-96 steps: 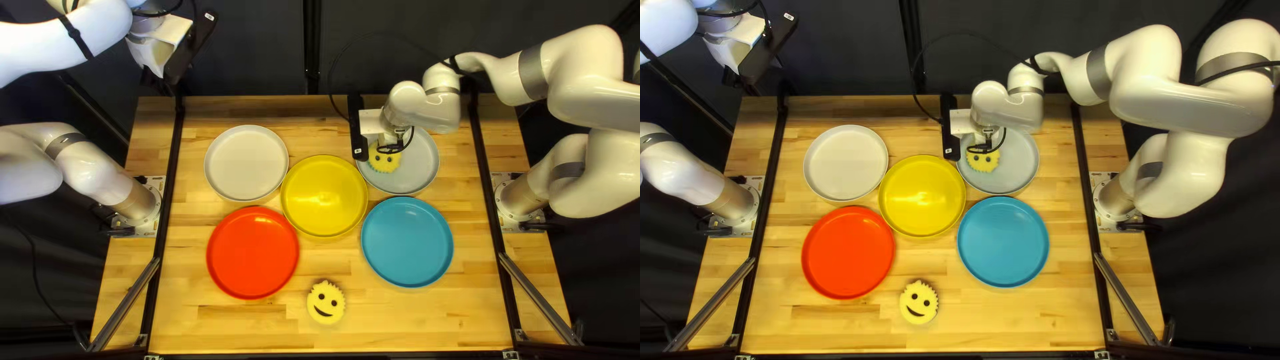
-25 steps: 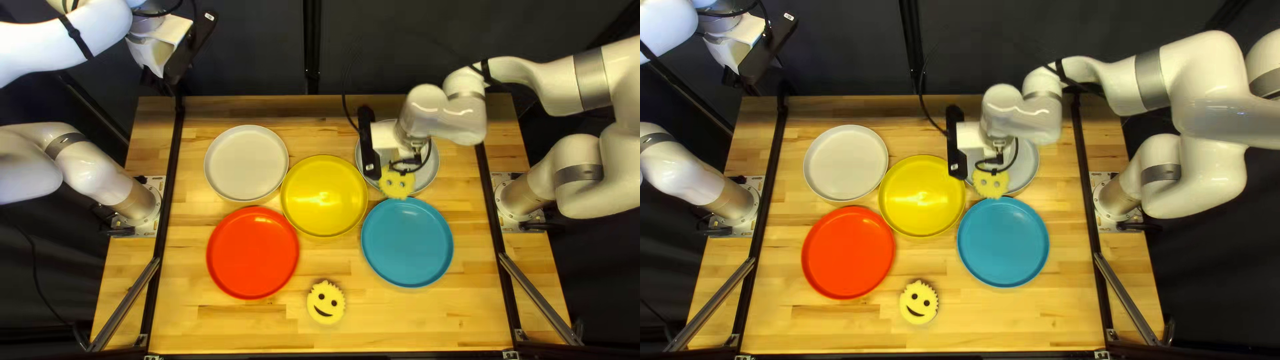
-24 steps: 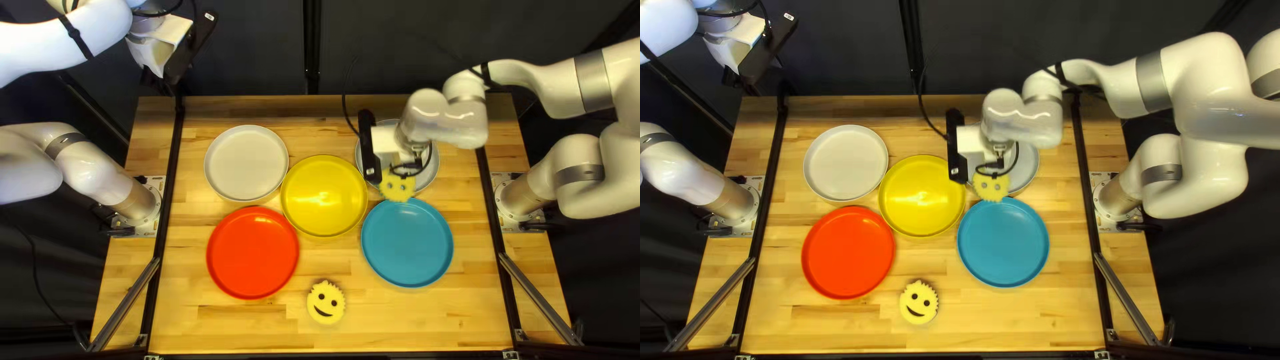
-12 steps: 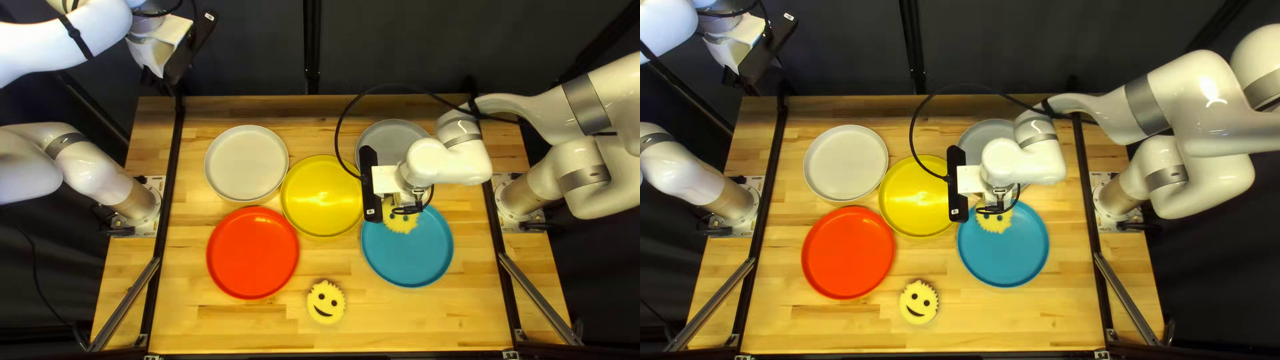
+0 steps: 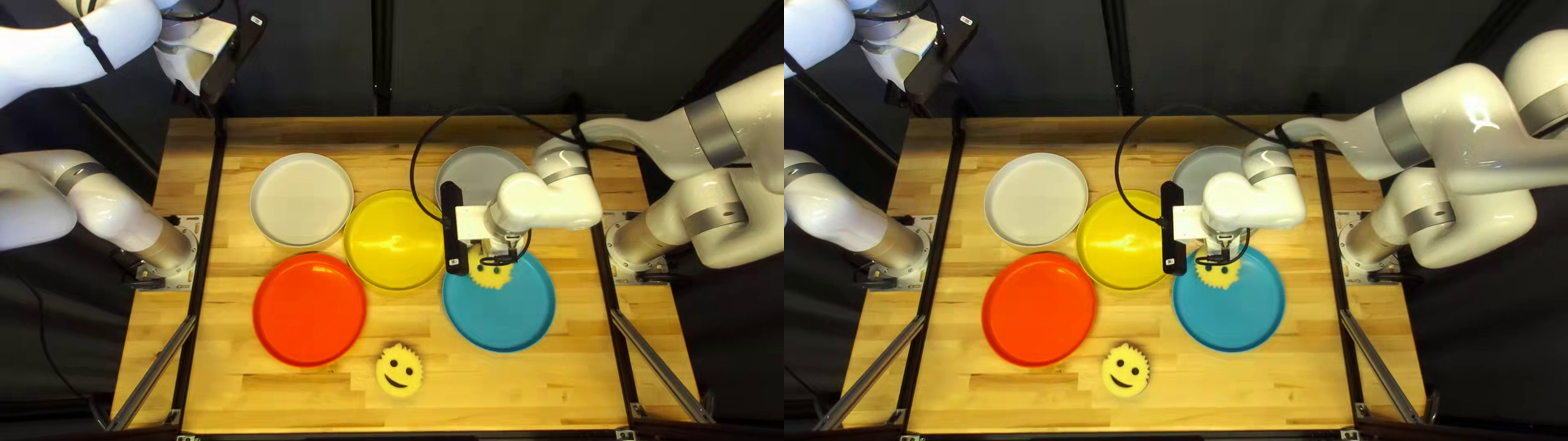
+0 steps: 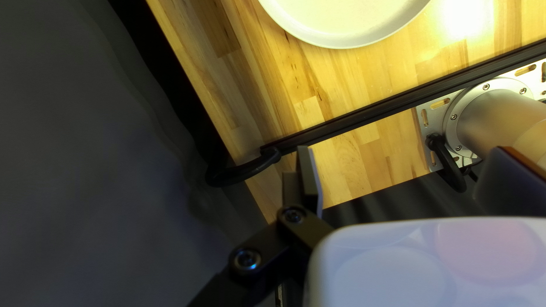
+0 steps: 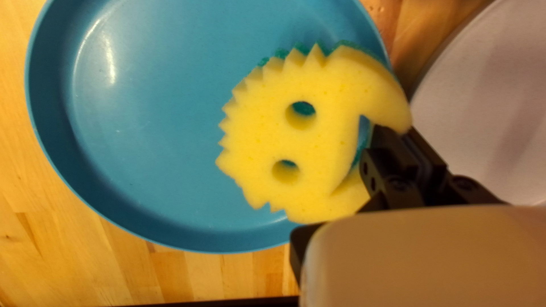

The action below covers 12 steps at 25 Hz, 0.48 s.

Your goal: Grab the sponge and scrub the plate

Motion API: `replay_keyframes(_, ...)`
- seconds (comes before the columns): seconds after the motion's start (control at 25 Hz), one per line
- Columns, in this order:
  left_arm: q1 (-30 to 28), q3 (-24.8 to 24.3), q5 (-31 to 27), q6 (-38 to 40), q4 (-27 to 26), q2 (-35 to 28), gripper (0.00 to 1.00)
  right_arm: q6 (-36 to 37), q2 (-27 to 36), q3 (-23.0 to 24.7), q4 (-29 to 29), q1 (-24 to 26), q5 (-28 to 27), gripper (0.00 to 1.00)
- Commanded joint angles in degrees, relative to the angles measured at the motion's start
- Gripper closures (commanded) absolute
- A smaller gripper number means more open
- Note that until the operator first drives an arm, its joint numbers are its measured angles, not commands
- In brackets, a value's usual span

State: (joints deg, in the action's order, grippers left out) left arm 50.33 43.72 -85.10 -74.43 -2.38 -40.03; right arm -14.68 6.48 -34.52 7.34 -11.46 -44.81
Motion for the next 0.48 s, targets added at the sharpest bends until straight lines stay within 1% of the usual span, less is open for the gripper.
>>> replay_keyframes(0.04,0.0,0.0,0.0,0.0,0.0,0.0,0.00,-3.4,-1.8,-1.1,0.9,-3.1,0.4,1.00)
replay_keyframes(0.16,0.0,0.0,0.0,0.0,0.0,0.0,0.00,-5.9,-3.1,-2.1,1.1,-5.9,0.2,1.00)
replay_keyframes(0.28,0.0,0.0,0.0,0.0,0.0,0.0,0.00,-7.2,-4.9,-3.4,1.3,-7.5,0.3,1.00)
replay_keyframes(0.4,0.0,0.0,0.0,0.0,0.0,0.0,0.00,-7.3,-6.3,-4.5,1.5,-7.6,0.3,1.00)
replay_keyframes(0.48,0.0,0.0,0.0,0.0,0.0,0.0,0.00,-6.5,-7.6,-5.0,1.7,-6.6,0.9,1.00)
